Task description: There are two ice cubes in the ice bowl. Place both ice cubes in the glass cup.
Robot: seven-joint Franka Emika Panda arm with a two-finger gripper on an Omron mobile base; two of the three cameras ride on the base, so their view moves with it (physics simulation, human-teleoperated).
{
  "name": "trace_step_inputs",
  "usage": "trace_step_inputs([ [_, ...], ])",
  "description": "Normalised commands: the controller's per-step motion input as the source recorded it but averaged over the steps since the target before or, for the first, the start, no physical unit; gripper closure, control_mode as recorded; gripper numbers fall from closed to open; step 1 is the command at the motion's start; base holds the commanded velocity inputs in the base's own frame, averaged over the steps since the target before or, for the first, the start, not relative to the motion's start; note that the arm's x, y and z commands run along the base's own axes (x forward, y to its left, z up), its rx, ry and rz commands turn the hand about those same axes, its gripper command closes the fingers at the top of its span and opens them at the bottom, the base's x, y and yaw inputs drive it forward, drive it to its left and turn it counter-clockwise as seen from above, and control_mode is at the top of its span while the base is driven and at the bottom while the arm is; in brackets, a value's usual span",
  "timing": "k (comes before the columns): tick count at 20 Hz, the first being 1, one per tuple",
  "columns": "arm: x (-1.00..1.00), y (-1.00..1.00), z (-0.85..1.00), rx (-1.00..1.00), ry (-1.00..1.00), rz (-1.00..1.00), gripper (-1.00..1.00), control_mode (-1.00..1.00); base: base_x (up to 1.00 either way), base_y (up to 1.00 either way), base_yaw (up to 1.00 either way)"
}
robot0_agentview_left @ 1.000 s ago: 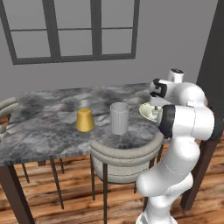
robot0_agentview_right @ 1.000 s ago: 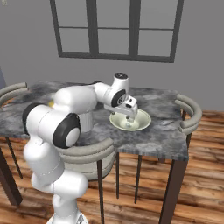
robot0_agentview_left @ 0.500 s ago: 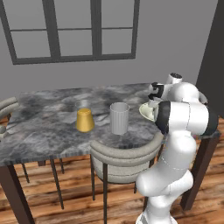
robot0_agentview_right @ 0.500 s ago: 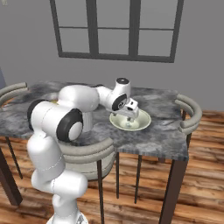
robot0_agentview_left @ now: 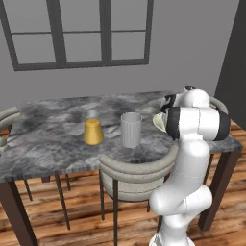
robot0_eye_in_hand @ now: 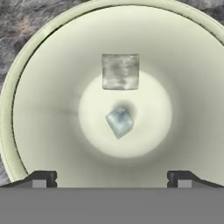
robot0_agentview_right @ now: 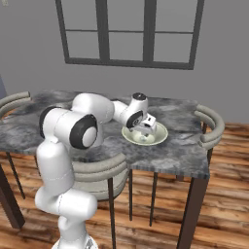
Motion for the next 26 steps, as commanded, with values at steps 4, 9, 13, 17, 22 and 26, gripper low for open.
trace_step_inputs([
  [4,0.32,-0.11,-0.20,0.00,0.00,0.00,-1.00,-1.00,0.00,0.00,0.00],
  [9,0.34,-0.10,-0.19,0.00,0.00,0.00,-1.00,-1.00,0.00,0.00,0.00],
  [13,0.38,-0.03,-0.15,0.00,-0.02,0.00,-1.00,-1.00,0.00,0.00,0.00],
  [17,0.38,0.00,-0.20,0.00,-0.02,0.00,-1.00,-1.00,0.00,0.00,0.00],
  [22,0.38,0.00,-0.23,0.00,-0.04,0.00,-1.00,-1.00,0.00,0.00,0.00],
  [26,0.33,-0.03,-0.21,0.00,-0.05,0.00,-1.00,-1.00,0.00,0.00,0.00],
])
